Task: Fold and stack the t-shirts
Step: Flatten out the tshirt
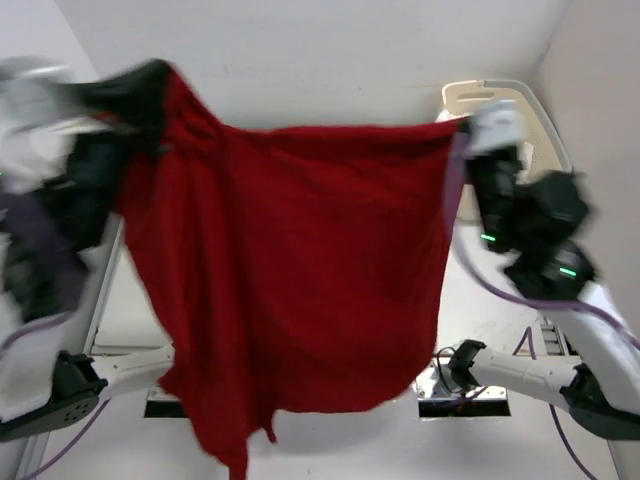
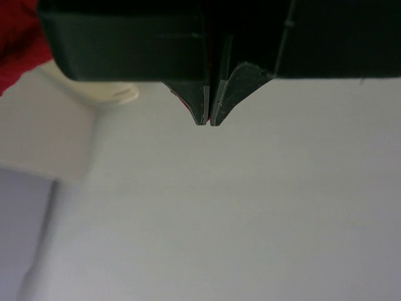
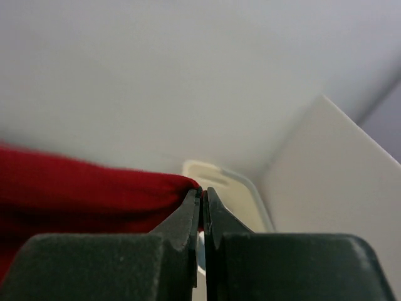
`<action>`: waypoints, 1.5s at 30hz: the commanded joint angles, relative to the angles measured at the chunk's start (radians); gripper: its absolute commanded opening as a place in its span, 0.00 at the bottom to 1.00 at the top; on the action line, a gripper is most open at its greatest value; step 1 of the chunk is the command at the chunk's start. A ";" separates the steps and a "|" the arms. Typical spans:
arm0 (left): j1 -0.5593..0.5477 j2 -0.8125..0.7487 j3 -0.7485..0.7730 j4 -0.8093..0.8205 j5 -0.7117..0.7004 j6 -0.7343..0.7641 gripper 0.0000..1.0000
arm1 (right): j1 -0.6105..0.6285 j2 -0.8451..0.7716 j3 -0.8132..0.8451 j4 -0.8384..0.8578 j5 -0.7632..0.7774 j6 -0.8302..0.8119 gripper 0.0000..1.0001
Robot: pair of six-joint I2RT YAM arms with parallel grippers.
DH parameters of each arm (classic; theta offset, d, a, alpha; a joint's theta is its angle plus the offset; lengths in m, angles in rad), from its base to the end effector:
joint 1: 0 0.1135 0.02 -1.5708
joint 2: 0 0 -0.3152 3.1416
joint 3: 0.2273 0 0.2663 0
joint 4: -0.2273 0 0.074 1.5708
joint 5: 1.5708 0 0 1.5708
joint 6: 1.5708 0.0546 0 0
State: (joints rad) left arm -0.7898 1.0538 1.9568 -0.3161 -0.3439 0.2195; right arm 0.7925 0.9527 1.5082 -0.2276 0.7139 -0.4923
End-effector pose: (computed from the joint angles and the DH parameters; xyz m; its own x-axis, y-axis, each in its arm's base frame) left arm 0.0709 -0.0454 0.6978 0.4831 -0.1961 -0.8533 0.3748 0.9271 -0.0009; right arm 0.1204 0.0712 0.5953 0.2479 -0.2573 -0.9340 0.0161 0.9650 -0.2616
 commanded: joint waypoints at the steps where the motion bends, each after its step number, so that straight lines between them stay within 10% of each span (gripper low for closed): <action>1: 0.017 0.121 -0.177 0.112 -0.197 0.101 0.00 | -0.016 0.092 -0.197 0.307 0.301 -0.190 0.00; 7: 0.470 0.361 -0.372 0.152 0.183 -0.107 0.00 | -0.327 0.322 -0.308 0.111 -0.035 0.251 0.00; 10: 0.526 0.529 -0.418 0.276 0.255 -0.124 0.04 | -0.421 0.577 -0.330 0.220 -0.083 0.294 0.00; 13: 0.535 0.960 -0.137 0.162 0.258 -0.130 0.47 | -0.481 0.873 -0.168 0.231 -0.210 0.326 0.03; 14: 0.547 1.048 0.110 0.027 0.278 -0.155 0.98 | -0.499 0.933 -0.108 0.164 -0.252 0.357 0.19; 18: 0.574 1.380 0.621 -0.188 0.321 -0.198 1.00 | -0.507 1.072 0.090 0.085 -0.290 0.397 0.99; 24: 0.577 0.992 -0.013 0.231 0.287 -0.250 1.00 | -0.503 0.982 0.003 0.079 -0.412 0.437 0.99; 32: 0.577 0.879 -0.261 -0.017 0.180 -0.529 1.00 | -0.501 0.828 -0.293 0.079 -0.467 0.621 0.99; 45: 0.589 0.886 -0.561 0.065 0.241 -0.637 1.00 | -0.412 0.689 -0.658 0.051 -0.682 0.735 0.99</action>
State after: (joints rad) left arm -0.2199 1.9060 1.3636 -0.2947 -0.1295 -0.3725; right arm 0.3492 1.6913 0.8711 -0.1864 0.0849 0.2070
